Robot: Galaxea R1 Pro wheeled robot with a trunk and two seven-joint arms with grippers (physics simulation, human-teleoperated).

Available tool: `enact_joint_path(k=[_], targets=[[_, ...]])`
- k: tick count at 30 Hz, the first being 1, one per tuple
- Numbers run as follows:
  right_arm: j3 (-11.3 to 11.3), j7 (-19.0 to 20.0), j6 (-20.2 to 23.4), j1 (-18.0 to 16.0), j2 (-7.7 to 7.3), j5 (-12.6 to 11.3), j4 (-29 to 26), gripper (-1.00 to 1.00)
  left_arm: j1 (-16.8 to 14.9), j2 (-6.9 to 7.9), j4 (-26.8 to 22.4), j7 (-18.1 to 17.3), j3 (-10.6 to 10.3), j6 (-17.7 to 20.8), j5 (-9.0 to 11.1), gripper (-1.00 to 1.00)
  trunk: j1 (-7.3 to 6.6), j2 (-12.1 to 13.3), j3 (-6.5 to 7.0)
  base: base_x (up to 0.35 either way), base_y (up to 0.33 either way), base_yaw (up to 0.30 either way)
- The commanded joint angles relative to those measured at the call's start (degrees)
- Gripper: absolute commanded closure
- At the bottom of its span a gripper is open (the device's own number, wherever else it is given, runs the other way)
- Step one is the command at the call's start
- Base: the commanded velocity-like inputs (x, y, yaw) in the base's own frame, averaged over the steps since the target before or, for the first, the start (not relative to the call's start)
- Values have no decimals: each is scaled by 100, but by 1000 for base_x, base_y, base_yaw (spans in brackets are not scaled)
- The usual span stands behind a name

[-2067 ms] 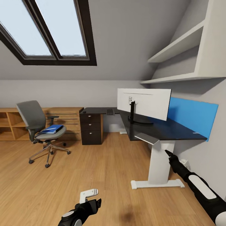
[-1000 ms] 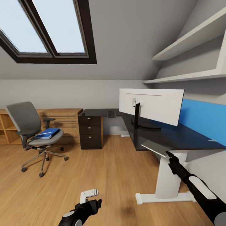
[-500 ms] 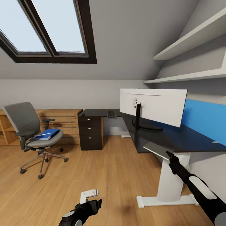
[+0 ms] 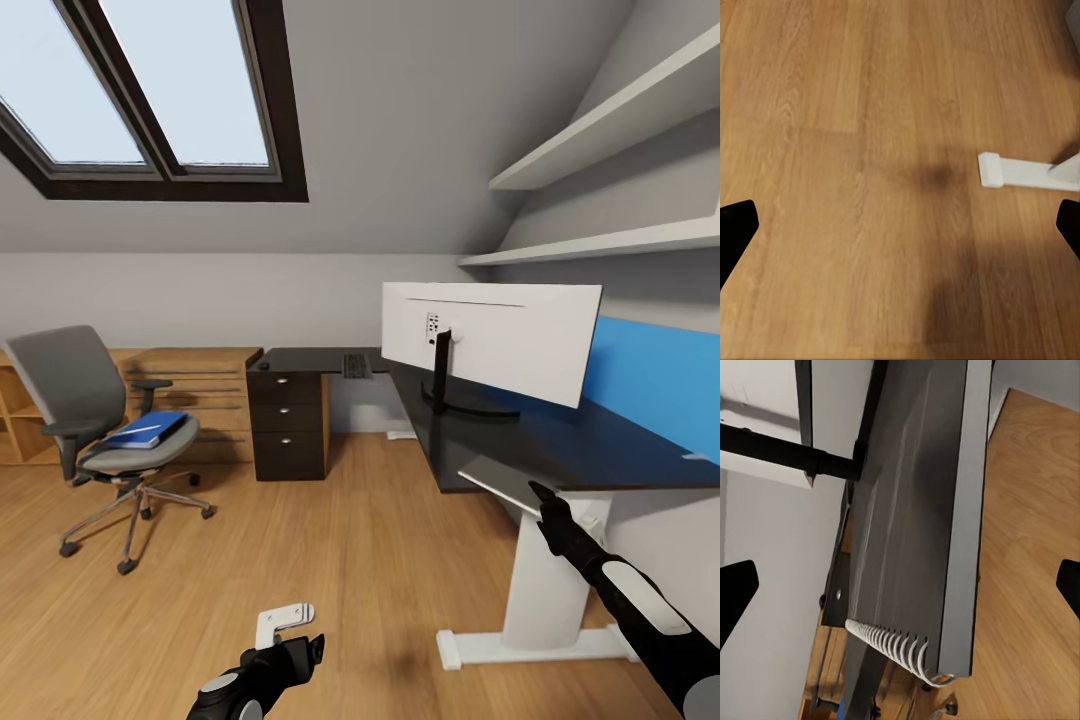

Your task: In the bedroom, organize the workspace by keeping the computer under the desk, ensuring the monitor is on the desk, placing the keyboard on the desk next to the monitor, placing the mouse on the desk next to the keyboard, moving the folder from the swivel chair onto the desk next to the mouse, stacking the notebook on top of the folder with the pen on top of the notebook, and positioning the swivel chair next to the desk.

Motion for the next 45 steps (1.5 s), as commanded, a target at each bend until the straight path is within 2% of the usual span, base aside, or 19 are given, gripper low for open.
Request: enact_joint_path(k=[1,32,33,45], targets=[[22,22,0,-5,-7,-52,3,-100,-2,0,-8,53,-5,16,60,-100,0,-3,-6,61,0,0],[31,11,6,-5,-3,-56,3,-100,-2,0,0,53,-5,17,60,-100,0,-3,-6,2,0,0],[31,10,8,-5,-4,-55,3,100,-2,0,1,54,-5,17,60,-100,0,-3,-6,0,0,0],[37,6,7,-5,-6,-45,3,100,-2,0,9,69,-5,17,62,-100,0,-3,-6,0,0,0]])
